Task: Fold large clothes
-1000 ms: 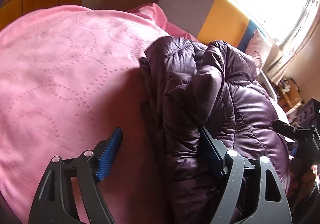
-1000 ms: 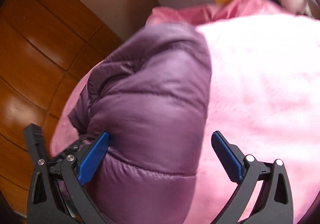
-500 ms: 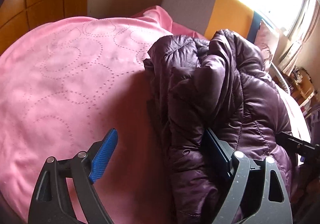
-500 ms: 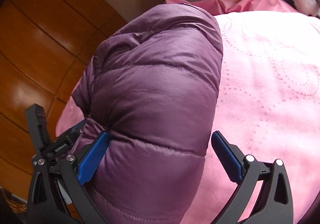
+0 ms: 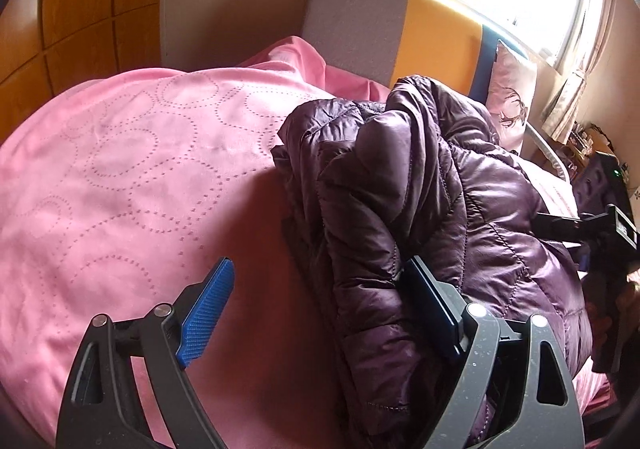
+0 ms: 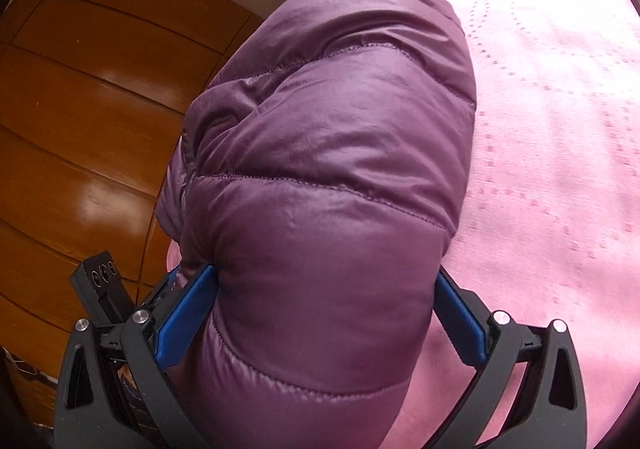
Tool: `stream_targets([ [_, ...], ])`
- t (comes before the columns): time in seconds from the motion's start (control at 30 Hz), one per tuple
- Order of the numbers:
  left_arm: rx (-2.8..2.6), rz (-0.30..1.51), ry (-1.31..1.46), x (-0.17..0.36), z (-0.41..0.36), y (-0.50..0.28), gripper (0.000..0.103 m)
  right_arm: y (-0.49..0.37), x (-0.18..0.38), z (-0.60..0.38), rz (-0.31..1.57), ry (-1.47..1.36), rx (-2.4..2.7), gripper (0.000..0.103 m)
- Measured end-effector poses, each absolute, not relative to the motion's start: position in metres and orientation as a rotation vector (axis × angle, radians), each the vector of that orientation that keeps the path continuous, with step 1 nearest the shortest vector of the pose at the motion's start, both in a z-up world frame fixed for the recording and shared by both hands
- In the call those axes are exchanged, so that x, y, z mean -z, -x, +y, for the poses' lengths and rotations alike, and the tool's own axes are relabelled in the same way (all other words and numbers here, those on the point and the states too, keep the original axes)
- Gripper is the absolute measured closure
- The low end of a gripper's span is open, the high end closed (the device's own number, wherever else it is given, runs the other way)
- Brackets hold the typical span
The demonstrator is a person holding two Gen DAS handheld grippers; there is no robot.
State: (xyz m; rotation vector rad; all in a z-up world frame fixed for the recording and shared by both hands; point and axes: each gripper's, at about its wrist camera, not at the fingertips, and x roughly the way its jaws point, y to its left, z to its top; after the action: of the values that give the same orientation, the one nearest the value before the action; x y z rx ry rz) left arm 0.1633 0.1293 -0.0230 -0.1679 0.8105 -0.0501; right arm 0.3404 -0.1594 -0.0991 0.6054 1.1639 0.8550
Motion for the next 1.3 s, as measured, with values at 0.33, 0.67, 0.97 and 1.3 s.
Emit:
stream_targets([
  [0.33, 0.081, 0.811, 0.201, 0.028, 0.132, -0.162, 0.017, -0.326, 0.109, -0.157, 1.157, -0.664, -0.883, 0.002],
  [0.67, 0.25, 0.842, 0.461, 0.054, 0.155, -0.168, 0.031, -0.28, 0.042, -0.152, 1.012, -0.48, -0.872, 0.048],
  [0.97, 0.419, 0.816, 0.428, 0.03, 0.074, -0.186, 0.035, -0.242, -0.013, -0.233, 0.826, -0.45, -0.736, 0.053],
  [1.3, 0.596, 0.884, 0.182, 0.013, -0.124, -0.252, 0.037, -0.196, 0.02, -0.389, 0.827, -0.539, -0.408, 0.052],
])
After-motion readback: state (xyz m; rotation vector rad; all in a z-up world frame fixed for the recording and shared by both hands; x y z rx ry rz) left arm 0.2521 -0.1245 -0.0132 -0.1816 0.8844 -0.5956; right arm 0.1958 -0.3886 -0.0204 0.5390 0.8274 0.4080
